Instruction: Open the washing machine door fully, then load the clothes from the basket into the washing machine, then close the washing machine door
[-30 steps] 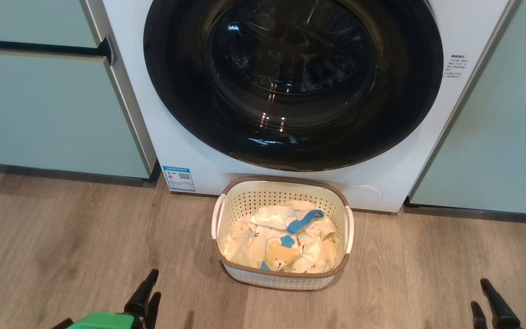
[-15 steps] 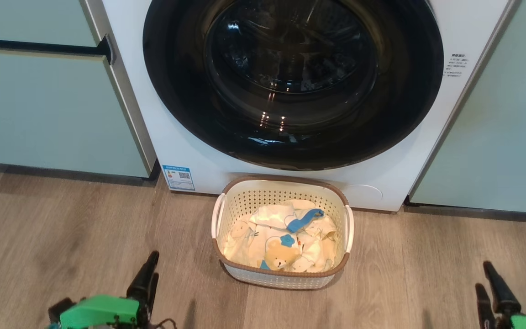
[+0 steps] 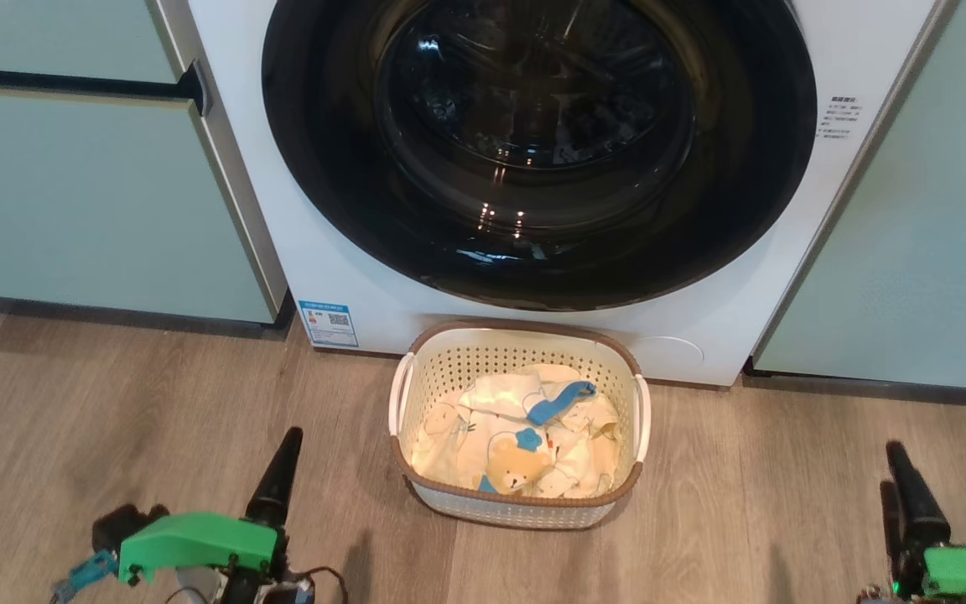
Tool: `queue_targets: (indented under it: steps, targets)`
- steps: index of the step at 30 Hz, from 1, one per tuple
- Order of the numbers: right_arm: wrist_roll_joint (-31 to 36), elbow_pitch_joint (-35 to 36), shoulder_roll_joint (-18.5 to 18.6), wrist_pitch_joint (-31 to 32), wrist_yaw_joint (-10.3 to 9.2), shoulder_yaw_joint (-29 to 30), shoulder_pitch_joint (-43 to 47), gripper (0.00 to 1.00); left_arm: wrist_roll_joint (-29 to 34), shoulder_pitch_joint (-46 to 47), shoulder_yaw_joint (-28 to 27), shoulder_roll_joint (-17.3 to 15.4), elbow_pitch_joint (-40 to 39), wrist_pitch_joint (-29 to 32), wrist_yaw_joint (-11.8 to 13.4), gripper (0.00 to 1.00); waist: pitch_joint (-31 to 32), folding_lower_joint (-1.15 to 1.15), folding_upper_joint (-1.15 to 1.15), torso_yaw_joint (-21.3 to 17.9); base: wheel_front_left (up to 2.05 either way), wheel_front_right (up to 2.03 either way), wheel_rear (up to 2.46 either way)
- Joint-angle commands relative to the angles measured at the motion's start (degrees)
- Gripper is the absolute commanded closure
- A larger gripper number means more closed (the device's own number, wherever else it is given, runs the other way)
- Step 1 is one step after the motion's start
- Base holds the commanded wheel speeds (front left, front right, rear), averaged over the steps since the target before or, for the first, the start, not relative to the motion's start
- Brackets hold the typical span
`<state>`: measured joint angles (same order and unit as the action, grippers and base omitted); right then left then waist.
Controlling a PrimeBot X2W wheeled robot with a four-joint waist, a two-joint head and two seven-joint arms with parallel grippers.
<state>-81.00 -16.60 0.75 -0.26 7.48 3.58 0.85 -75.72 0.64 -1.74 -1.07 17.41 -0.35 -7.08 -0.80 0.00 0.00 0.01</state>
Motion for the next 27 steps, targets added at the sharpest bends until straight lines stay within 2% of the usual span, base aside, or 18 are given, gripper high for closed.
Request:
queue_targets:
  steps: [1,20,27]
  targets:
    - [1.9,2.8,0.8,-0.8,0.0,-0.6,-3.6,0.0,2.2,3.6,-0.5,-0.8,-2.6,-0.7,-0.3,0.0,0.0,0.0,0.0,0.0,0.0,0.0,0.0]
    - [12.7,5.5,1.1,-3.8,0.01,-1.9,-5.6,0.0,16.6,6.1,0.3,-1.3,-5.5,-3.7,-0.3,0.0,-0.4,0.0,0.0,0.1,0.0,0.0,0.0]
    - [19.3,6.3,1.2,-5.0,0.01,-2.6,-6.4,0.0,22.6,7.1,0.4,-1.5,-6.2,-4.9,-0.3,0.0,-0.5,0.0,0.0,0.1,0.0,0.0,0.0]
